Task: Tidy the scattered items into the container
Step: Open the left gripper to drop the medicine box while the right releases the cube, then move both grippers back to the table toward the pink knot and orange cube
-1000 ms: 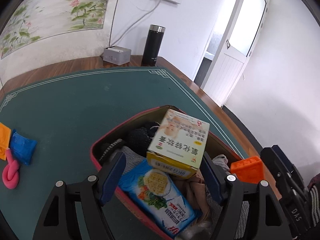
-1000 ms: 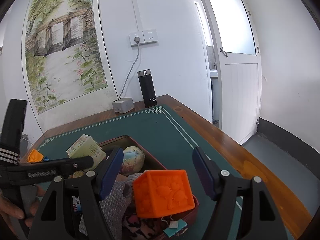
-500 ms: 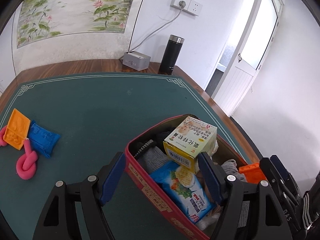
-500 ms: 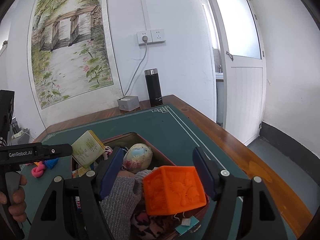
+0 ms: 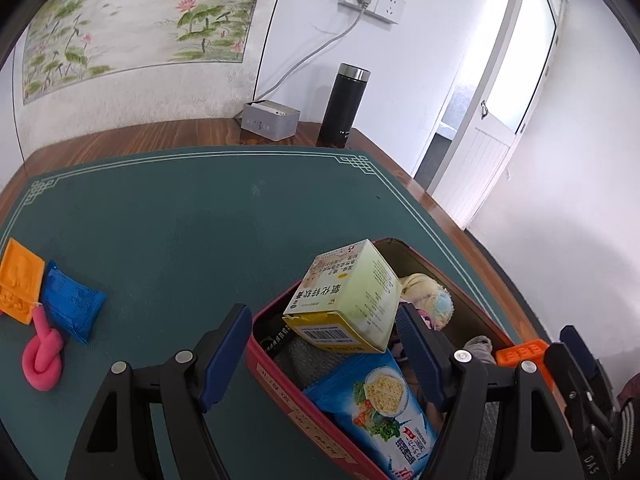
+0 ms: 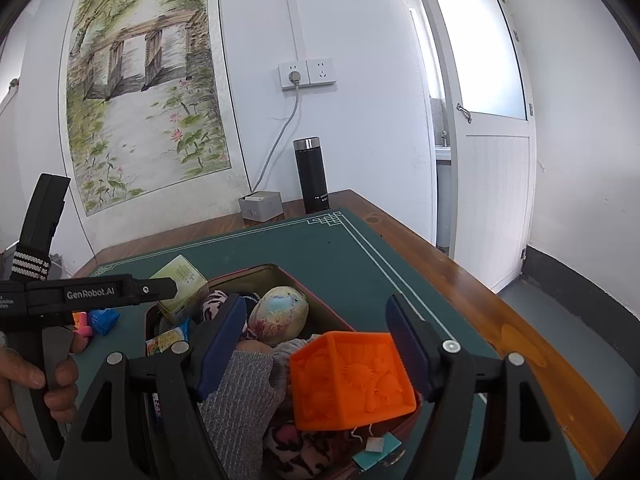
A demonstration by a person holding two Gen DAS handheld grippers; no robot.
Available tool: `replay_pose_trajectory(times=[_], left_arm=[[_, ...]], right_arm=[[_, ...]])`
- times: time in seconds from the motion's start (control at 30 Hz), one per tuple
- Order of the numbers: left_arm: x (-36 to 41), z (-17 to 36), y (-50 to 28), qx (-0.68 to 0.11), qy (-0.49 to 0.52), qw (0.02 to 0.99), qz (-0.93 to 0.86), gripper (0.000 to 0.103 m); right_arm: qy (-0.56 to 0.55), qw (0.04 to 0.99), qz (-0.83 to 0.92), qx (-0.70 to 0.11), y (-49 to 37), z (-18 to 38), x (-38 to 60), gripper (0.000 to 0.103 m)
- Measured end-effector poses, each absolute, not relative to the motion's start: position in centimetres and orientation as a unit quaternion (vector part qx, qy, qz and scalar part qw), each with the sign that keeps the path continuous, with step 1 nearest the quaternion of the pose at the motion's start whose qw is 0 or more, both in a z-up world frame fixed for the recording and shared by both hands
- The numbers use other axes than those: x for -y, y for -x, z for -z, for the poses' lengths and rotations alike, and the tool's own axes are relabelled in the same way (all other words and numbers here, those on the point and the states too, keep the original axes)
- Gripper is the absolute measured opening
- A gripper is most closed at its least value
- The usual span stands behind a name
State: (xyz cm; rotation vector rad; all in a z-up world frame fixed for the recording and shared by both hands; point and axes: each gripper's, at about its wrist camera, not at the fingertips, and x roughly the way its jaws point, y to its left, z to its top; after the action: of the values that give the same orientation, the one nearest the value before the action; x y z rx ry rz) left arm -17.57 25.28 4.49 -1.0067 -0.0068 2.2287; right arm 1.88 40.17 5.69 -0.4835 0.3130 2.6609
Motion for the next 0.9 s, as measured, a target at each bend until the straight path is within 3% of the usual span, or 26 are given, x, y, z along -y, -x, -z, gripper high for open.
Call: replay_pose_trajectory(times=[0.4, 0.47, 0.53, 0.9], left_arm=[[-21.4, -5.5, 16.7, -0.008, 0.356, 0.284, -0.891, 0.077], [-20.3, -5.4, 17.0, -0.008, 0.357, 0.271, -0.894, 0.087], [-19.1, -5.3, 17.3, -0.006, 0.356, 0.258, -0.898, 0.088], [-5.0, -4.1, 22.0, 0.036, 0.374, 0.141, -0.916, 0.088]], right_arm=[[0.184, 0.183, -0.961, -0.098, -1.1, -5.6, -38.9, 0.079], [0.186, 0.171, -0.963, -0.093, -0.9, -5.9, -38.2, 0.079], [0.187, 0.154, -0.966, -0.086, -0.5, -6.5, -37.1, 0.079], [0.234, 0.013, -0.971, -0.049, 3.9, -9.2, -28.6, 0.08]])
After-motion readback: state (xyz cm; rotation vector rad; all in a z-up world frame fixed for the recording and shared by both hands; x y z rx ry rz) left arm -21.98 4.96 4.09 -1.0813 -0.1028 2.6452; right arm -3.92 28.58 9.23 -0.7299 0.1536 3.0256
